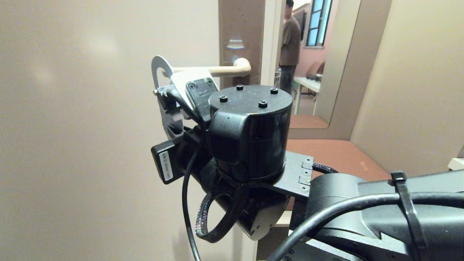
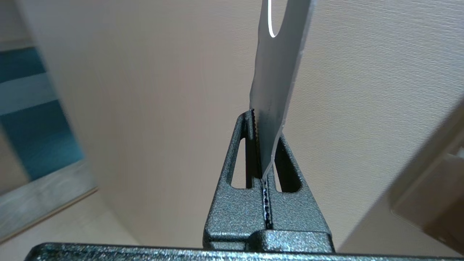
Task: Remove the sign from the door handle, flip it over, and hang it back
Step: Take down the sign, then hand it to the other hand
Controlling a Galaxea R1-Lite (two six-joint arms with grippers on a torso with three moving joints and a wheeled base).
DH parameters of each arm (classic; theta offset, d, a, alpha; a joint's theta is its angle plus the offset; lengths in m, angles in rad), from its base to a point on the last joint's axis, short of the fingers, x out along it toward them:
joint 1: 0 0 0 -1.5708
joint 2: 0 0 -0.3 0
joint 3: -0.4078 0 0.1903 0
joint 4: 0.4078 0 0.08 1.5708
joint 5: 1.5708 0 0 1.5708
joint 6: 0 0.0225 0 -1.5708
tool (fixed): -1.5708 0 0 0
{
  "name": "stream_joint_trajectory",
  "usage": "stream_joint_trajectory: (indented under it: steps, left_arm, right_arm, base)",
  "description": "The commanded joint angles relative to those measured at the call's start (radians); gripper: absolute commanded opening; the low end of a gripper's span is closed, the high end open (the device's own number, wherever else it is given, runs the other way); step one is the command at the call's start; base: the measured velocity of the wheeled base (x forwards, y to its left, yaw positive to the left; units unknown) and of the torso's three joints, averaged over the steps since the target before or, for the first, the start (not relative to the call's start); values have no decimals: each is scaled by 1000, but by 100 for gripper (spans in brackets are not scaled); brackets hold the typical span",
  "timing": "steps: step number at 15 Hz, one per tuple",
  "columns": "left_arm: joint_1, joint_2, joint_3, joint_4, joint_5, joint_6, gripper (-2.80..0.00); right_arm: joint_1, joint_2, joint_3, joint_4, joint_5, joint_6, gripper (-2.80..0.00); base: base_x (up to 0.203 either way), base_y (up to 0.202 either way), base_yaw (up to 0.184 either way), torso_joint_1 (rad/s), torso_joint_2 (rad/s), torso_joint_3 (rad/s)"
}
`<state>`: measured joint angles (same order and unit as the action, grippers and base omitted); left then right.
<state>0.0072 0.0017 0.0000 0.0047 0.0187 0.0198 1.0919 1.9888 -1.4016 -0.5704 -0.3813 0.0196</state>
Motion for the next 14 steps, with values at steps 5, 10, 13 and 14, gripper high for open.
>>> stream_joint_trajectory:
  steps: [5,10,13,14]
  left_arm:
    - [0,0,0,0,0,0,-280]
    - [0,0,0,0,1,0,-280]
    - [0,0,0,0,1,0,-280]
    - [0,0,0,0,1,0,-280]
  right_arm:
    - [-1,-43,55,-3,87,-3,-280]
    - [-3,-93,154,-8,229,-6,-280]
    - [-7,-99,167,-11,261,-7,-280]
    - [-9,-106,175,-12,266,-7,-280]
  base:
    - [0,0,0,0,0,0]
    - [0,0,0,0,0,0]
    - [0,0,0,0,0,0]
    - [0,0,0,0,0,0]
